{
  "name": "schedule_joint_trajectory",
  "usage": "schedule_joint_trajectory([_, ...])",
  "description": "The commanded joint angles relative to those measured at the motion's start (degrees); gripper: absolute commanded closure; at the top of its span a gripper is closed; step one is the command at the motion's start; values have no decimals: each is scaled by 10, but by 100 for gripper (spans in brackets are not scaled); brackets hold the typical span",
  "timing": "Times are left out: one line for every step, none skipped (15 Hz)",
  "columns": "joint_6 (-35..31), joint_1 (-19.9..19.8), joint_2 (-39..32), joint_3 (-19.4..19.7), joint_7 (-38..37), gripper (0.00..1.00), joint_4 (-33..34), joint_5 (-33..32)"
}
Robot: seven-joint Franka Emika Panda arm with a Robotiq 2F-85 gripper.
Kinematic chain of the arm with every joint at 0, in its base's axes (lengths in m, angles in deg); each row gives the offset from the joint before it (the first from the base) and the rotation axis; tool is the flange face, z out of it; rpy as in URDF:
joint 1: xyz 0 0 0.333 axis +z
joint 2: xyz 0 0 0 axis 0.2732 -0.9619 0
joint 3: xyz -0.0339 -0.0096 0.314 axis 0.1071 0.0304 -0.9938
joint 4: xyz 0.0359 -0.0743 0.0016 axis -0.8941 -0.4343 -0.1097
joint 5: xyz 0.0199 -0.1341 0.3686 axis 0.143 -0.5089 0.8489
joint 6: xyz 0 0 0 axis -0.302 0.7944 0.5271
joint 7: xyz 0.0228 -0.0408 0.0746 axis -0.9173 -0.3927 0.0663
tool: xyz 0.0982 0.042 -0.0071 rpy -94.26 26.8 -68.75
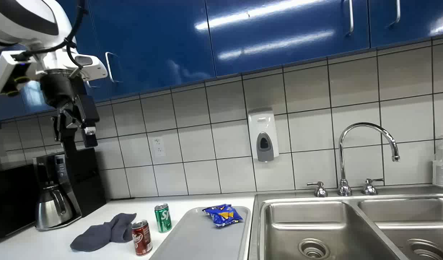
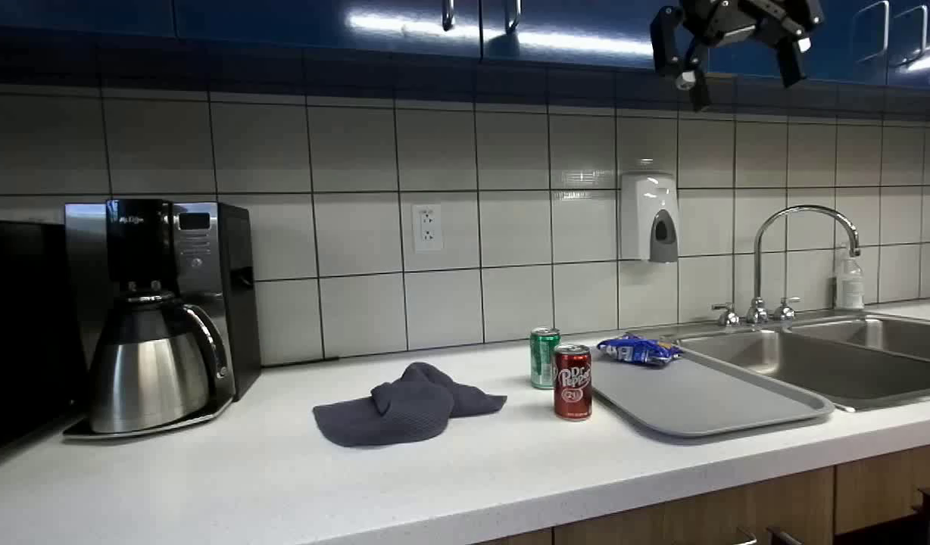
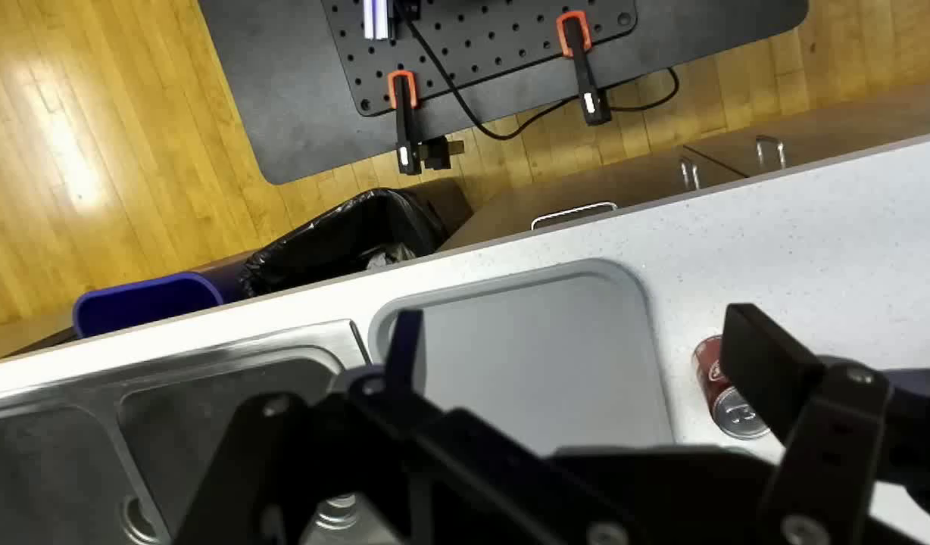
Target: Put the cans on the grey tray
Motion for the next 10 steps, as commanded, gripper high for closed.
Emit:
schedule_joint_trajectory([1,7,-2,5,-4,0,1,-3])
schedule_joint_trajectory([1,7,-2,5,-4,0,1,-3])
schedule_joint_trajectory([1,7,-2,5,-4,0,1,-3])
schedule_joint_trajectory([-2,9,-2,3,-2,0,-4,-5])
schedule_joint_trajectory([-7,11,-2,3,0,0,-10,-4])
schedule_joint_trajectory([-21,16,-2,4,7,0,-22,-1])
schedule_joint_trajectory([-23,20,-7,5,12,0,-30,3])
schedule_joint_trajectory([-29,23,-12,4,13,0,-41,4])
schedule_joint_trajectory([-35,28,-16,4,15,0,-51,5])
schedule_joint_trajectory([-40,34,-24,5,19,0,-61,7])
